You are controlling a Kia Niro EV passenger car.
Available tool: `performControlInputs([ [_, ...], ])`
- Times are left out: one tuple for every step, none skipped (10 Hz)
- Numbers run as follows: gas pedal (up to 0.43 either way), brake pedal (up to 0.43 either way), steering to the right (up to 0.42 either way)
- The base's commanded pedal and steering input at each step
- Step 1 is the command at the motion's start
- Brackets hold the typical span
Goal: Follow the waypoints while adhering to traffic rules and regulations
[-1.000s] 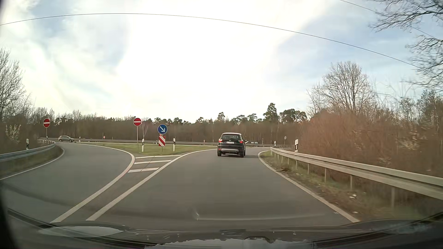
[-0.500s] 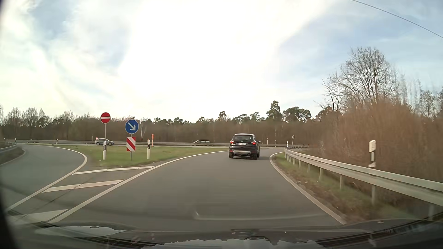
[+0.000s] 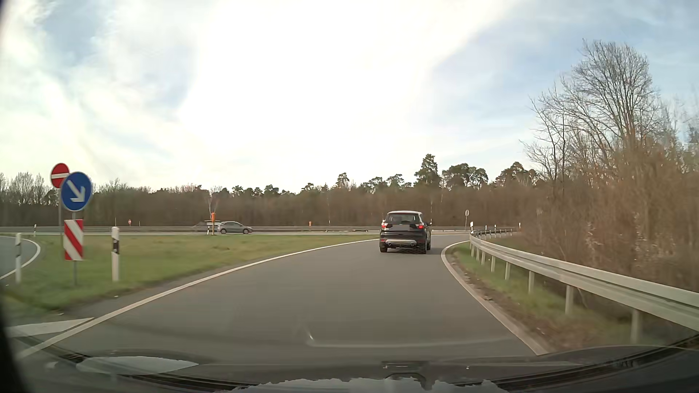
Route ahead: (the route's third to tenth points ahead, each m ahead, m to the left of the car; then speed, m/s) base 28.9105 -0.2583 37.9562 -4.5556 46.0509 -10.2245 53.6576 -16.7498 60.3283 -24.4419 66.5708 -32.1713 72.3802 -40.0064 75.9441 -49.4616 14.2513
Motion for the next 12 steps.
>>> performControlInputs([
  [0.0,0.0,0.031],
  [0.0,0.0,0.035],
  [0.0,0.0,0.038],
  [0.0,0.0,0.041],
  [0.0,0.0,0.042],
  [0.0,0.0,0.044],
  [0.02,0.0,0.044],
  [0.039,0.0,0.046],
  [0.047,0.0,0.046],
  [0.047,0.0,0.048],
  [0.047,0.0,0.05],
  [0.059,0.0,0.051],
])
